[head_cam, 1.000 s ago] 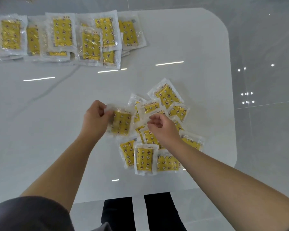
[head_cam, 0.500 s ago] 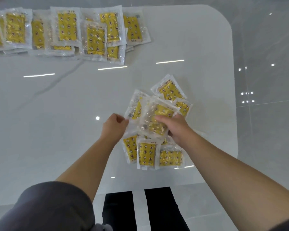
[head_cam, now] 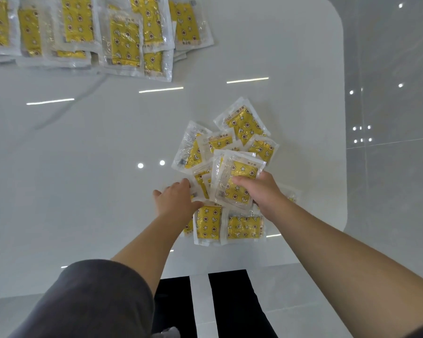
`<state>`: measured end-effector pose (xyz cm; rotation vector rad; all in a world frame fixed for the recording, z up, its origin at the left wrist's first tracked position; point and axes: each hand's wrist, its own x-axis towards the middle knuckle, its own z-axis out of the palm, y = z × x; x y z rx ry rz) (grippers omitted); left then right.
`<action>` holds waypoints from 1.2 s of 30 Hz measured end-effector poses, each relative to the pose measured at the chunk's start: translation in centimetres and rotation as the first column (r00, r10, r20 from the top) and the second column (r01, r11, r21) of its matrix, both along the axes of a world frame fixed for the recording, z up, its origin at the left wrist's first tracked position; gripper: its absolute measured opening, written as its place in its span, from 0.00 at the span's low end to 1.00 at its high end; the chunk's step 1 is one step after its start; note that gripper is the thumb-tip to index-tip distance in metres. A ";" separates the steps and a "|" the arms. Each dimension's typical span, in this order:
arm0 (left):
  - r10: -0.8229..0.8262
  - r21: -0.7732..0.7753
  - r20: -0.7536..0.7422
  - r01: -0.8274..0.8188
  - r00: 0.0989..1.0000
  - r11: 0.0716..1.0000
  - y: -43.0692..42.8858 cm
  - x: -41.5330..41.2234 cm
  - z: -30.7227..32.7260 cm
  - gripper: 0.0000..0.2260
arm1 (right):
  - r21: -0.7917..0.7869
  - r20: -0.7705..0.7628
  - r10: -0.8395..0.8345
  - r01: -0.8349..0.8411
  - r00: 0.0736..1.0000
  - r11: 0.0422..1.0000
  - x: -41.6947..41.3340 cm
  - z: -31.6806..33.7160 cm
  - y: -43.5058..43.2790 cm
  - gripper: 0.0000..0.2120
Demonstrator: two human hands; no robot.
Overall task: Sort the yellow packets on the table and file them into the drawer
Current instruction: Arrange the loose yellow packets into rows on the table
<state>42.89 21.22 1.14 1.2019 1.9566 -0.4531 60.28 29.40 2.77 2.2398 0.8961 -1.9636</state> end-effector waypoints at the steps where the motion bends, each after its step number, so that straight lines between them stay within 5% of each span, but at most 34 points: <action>1: -0.011 -0.014 0.001 0.011 1.000 1.000 0.1 0.0 -0.1 0.16 | 0.006 0.000 0.008 -0.008 1.000 1.000 0.2 -0.2 0.0 0.20; 7: 0.116 -0.055 0.165 -0.108 0.979 0.993 0.0 -0.7 -0.1 0.08 | 0.014 -0.059 -0.014 0.015 0.998 1.000 0.6 -0.4 -0.2 0.14; 11: 0.285 -0.029 0.290 -0.290 0.914 0.957 0.3 -3.7 1.6 0.11 | -0.086 -0.273 -0.091 0.070 0.958 0.994 1.1 0.8 0.5 0.17; 19: 0.216 0.107 0.431 -0.287 0.876 0.952 5.8 -12.5 7.5 0.09 | -0.194 -0.487 0.007 -0.116 0.873 0.974 -4.6 3.4 2.7 0.27; 23: 0.364 0.059 0.592 -0.489 0.719 0.870 7.4 -17.4 8.5 0.05 | -0.170 -0.503 -0.019 -0.077 0.864 0.982 -10.4 4.8 3.6 0.13; 27: 0.645 -0.262 0.714 -0.750 0.273 0.608 6.9 -22.6 8.2 0.09 | -0.121 -0.501 -0.059 -0.002 0.863 0.993 -16.3 5.2 4.0 0.17; 29: 0.692 -0.367 0.711 -0.775 0.122 0.514 6.1 -24.9 8.0 0.11 | -0.123 -0.499 -0.079 0.020 0.863 0.992 -19.4 5.2 3.3 0.18; 36: 0.726 -0.404 0.655 -0.714 0.210 0.572 1.3 -31.3 6.2 0.07 | -0.207 -0.454 -0.027 -0.076 0.891 0.975 -26.6 4.6 -1.2 0.13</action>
